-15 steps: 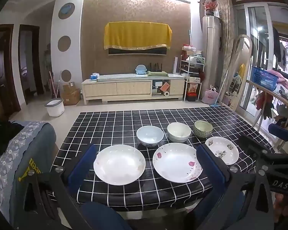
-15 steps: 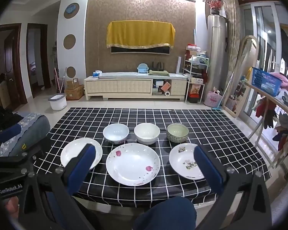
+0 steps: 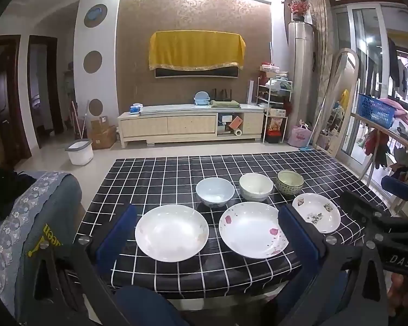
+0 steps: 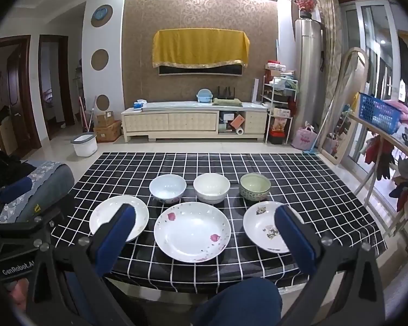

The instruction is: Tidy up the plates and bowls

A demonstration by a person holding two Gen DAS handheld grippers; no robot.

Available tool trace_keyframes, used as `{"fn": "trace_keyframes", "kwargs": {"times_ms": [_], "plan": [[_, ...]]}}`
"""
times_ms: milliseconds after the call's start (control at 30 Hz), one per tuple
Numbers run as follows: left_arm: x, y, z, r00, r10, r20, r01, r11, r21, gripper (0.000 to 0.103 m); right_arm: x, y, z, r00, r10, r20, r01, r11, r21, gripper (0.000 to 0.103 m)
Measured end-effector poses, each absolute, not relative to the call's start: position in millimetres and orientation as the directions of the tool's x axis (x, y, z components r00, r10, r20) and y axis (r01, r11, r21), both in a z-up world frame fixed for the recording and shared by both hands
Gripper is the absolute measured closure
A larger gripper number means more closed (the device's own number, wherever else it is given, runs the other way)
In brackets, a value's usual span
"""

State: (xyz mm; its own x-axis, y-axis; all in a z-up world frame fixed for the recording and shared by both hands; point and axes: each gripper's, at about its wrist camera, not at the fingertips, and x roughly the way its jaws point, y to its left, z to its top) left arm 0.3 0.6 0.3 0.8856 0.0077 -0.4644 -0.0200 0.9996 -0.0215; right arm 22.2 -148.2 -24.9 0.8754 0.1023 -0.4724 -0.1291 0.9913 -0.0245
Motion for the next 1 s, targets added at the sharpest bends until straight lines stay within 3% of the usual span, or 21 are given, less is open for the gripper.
{"fn": "trace_keyframes", "kwargs": {"times_ms": [1000], "plan": [[-2.5, 1.1, -1.1, 0.882, 0.009, -0.471, -0.021, 1.000, -0.020, 0.000, 18.9, -153.7, -27.3, 0.871, 0.115, -0.477, -0.138, 0.990, -0.013, 0.000]]}}
